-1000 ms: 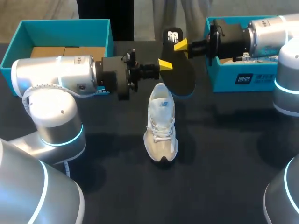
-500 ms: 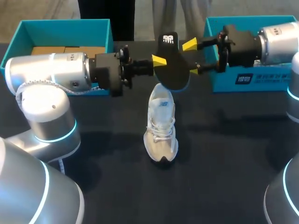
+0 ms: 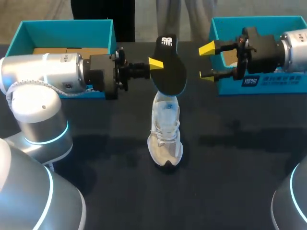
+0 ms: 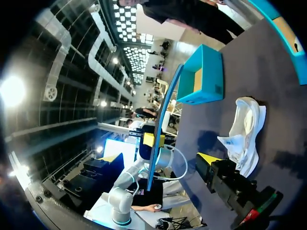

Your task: Take the shoe out of the shoebox, open the shoe tongue, remove and reinsert the insole, then place the shoe into the shoebox

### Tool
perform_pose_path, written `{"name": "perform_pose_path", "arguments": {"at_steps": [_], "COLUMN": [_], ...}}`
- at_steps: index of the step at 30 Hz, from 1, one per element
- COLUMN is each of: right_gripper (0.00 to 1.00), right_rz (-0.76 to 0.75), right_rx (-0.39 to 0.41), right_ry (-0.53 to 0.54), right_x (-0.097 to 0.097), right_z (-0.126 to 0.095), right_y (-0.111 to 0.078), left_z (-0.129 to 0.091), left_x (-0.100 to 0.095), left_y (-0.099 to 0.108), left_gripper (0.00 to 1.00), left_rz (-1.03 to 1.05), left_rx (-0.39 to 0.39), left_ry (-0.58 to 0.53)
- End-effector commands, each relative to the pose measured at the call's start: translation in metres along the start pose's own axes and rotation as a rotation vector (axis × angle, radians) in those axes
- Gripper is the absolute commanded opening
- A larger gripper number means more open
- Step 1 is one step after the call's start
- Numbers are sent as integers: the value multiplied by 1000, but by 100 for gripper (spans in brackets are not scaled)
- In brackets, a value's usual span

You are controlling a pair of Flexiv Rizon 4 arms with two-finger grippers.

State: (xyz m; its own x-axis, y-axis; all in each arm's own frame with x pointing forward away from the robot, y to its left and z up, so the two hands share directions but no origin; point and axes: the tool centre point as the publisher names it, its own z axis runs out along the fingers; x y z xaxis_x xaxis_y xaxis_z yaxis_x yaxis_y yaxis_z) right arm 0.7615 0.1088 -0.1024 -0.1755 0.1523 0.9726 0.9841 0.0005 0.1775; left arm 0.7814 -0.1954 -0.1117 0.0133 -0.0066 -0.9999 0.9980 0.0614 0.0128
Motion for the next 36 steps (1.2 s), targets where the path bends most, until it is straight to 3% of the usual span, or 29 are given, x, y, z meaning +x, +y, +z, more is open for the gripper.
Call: {"name": "perform_pose_path", "arguments": {"at_steps": [1,36], "right_gripper": [100,100], "right_rz": [0,4], "right_rx": [-20,-27], "right_ry": [3,19], "right_x": [-1,-1], "right_z": [-1,-1], "right_y": [-10,-14], "left_z": [-5,-12], "left_x": [0,-4], "left_y": [-4,0], "left_gripper": [0,0], "left_rz": [10,21], "left_rx": [2,33], "left_ry": [6,27]}}
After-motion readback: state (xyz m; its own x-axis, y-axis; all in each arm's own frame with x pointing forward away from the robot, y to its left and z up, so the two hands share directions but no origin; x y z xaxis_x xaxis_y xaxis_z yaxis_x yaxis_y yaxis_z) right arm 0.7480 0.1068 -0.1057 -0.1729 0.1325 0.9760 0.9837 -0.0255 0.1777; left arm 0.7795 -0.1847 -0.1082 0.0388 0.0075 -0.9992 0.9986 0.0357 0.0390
